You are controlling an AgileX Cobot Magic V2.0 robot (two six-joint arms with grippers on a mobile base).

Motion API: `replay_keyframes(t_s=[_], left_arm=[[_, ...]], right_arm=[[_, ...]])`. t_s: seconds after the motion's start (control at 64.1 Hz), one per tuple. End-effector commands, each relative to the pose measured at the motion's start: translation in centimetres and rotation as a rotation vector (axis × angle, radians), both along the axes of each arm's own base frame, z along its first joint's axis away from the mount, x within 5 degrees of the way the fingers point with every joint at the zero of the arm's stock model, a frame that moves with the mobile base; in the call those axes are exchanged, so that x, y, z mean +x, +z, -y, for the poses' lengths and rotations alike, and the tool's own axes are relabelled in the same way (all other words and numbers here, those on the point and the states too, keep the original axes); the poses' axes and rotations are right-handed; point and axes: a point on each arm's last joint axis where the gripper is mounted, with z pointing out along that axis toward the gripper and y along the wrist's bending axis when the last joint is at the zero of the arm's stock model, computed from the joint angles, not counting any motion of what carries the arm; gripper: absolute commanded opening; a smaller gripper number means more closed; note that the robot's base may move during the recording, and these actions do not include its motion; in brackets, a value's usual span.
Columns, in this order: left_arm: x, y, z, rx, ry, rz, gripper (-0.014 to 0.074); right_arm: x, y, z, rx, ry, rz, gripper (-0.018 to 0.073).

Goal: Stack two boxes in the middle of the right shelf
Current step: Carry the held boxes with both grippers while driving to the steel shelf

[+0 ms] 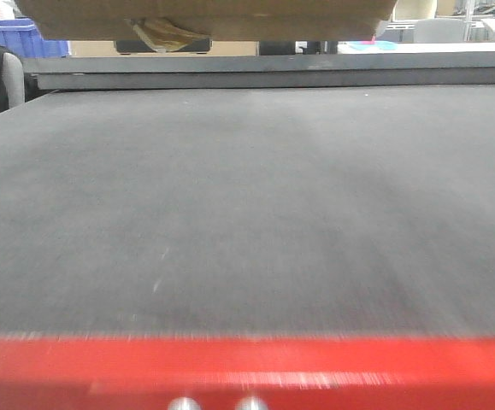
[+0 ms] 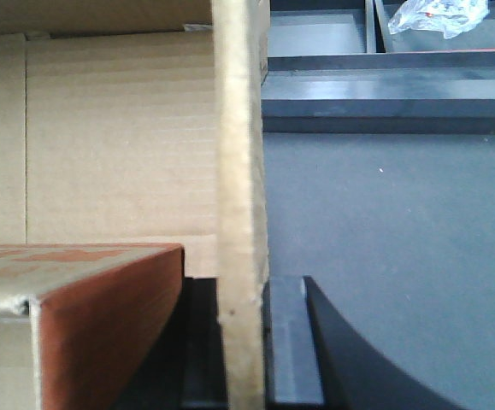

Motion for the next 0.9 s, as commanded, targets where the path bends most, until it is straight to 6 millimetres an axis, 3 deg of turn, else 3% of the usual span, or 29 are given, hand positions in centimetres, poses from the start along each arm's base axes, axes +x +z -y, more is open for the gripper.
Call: replay_keyframes(t_s=[0.0, 0.889], left_arm=[[-0.25, 0.92, -0.51, 0.014, 0.015, 0.05, -0.0111], [-0.25, 0.92, -0.51, 0.014, 0.015, 0.05, -0.0111]], right_arm=[[-0.48, 1.52, 0.57, -0.009, 0.0, 0.091, -0.0153], [-0.48, 1.52, 0.57, -0.009, 0.0, 0.091, -0.0153]])
